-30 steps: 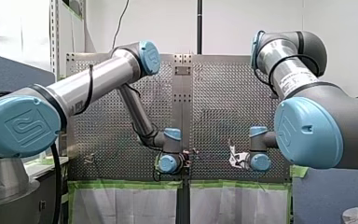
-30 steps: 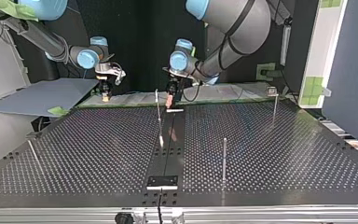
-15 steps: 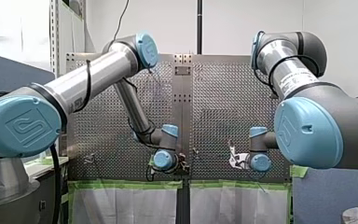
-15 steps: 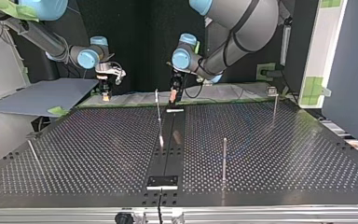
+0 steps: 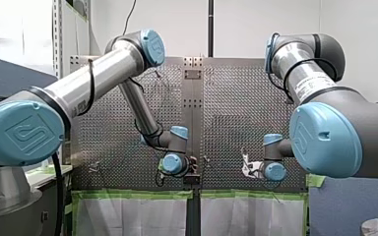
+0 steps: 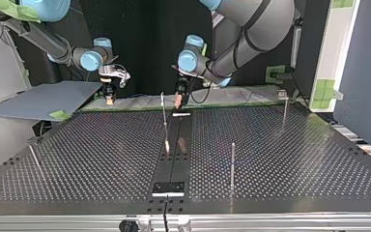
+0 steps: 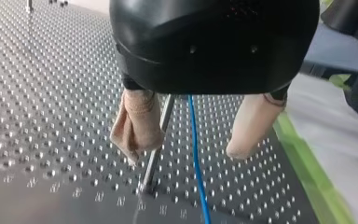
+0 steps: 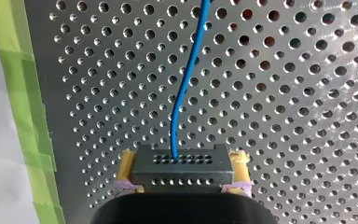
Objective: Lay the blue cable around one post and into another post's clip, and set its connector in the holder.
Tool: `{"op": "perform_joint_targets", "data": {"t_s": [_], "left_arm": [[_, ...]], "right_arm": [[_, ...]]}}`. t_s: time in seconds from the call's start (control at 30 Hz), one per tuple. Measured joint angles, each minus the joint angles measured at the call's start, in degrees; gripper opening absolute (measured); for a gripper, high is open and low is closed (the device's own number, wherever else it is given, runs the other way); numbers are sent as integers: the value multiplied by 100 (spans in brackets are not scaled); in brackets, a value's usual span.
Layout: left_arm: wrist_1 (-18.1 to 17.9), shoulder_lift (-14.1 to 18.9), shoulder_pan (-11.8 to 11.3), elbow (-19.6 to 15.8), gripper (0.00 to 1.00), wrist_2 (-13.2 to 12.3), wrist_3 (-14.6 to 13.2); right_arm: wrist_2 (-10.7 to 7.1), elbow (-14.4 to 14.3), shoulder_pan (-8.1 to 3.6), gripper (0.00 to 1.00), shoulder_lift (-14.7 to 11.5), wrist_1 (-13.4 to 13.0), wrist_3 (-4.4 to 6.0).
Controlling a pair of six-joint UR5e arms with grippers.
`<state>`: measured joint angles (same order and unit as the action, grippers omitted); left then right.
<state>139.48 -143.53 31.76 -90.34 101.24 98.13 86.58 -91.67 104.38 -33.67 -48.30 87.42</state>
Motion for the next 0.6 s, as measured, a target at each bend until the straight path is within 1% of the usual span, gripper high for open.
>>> {"op": "perform_joint_targets", "data": {"t_s": [0.3, 0.47, 0.6], "left_arm": [[-21, 33, 80, -205, 100, -205, 4], [-25, 149, 103, -217, 100, -215, 10], [-24, 294, 106, -218, 100, -209, 82]], "right_arm": [[-4, 0, 0, 0, 12, 3, 5], [-7, -3, -1, 0, 12, 9, 5], [-8, -2, -5, 0, 18, 9, 5]]}}
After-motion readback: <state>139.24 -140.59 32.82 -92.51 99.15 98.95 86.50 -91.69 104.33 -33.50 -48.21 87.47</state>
